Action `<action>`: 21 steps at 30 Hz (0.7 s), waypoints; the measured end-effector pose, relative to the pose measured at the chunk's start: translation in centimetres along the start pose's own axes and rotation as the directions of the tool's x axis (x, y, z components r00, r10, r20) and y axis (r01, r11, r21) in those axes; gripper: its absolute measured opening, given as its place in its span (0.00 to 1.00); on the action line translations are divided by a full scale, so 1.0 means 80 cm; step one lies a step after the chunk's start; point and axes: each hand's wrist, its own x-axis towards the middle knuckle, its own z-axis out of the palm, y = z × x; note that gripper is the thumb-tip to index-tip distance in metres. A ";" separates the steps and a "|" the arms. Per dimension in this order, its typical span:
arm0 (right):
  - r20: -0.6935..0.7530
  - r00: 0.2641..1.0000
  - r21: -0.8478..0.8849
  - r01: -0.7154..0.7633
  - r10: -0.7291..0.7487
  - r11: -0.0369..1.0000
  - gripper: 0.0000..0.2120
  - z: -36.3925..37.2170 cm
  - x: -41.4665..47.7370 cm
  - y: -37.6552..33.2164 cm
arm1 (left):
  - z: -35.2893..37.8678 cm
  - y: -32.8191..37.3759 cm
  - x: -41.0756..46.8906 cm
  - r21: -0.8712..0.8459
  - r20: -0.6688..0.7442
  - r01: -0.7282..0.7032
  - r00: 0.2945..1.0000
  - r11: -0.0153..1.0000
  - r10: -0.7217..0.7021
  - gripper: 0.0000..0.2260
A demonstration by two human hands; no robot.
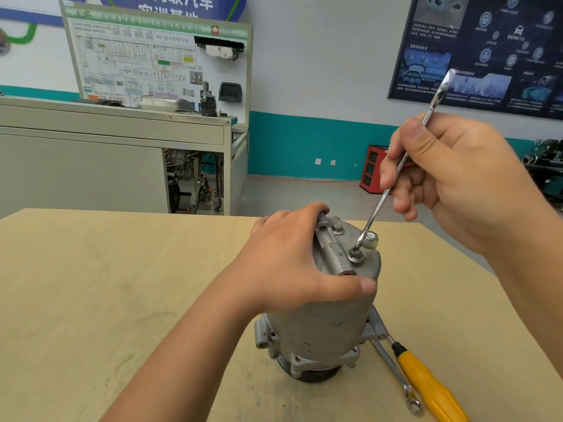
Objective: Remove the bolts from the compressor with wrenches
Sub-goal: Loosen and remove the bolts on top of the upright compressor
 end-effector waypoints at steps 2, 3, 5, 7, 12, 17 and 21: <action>0.009 1.000 0.004 -0.003 0.003 1.000 0.13 -0.001 0.000 0.000 | 0.000 0.000 0.000 -0.001 -0.001 -0.003 1.000 1.000 0.003 0.46; 0.014 1.000 0.006 -0.003 0.002 1.000 0.13 -0.001 0.000 0.000 | 0.000 0.000 0.001 -0.001 -0.003 -0.003 1.000 1.000 0.003 0.46; 0.022 1.000 0.012 -0.003 0.003 1.000 0.14 -0.001 0.001 0.000 | 0.000 -0.001 0.001 -0.001 -0.006 -0.003 1.000 1.000 0.003 0.46; 0.021 1.000 0.024 -0.010 0.010 1.000 0.13 -0.001 0.001 0.000 | 0.000 -0.001 0.000 0.003 -0.009 -0.006 1.000 1.000 0.006 0.47; -0.018 0.998 0.068 -0.063 0.065 0.996 0.13 -0.004 0.002 0.006 | 0.000 0.000 0.000 -0.002 -0.007 -0.002 1.000 1.000 0.002 0.46; -0.001 0.999 0.072 -0.047 0.047 0.996 0.13 -0.003 -0.002 0.005 | 0.000 0.000 0.000 -0.001 -0.006 0.000 1.000 1.000 0.000 0.46; 0.034 0.999 -0.017 -0.003 0.003 1.000 0.13 0.005 -0.003 0.000 | 0.000 0.000 0.000 -0.001 -0.017 -0.009 1.000 1.000 0.009 0.46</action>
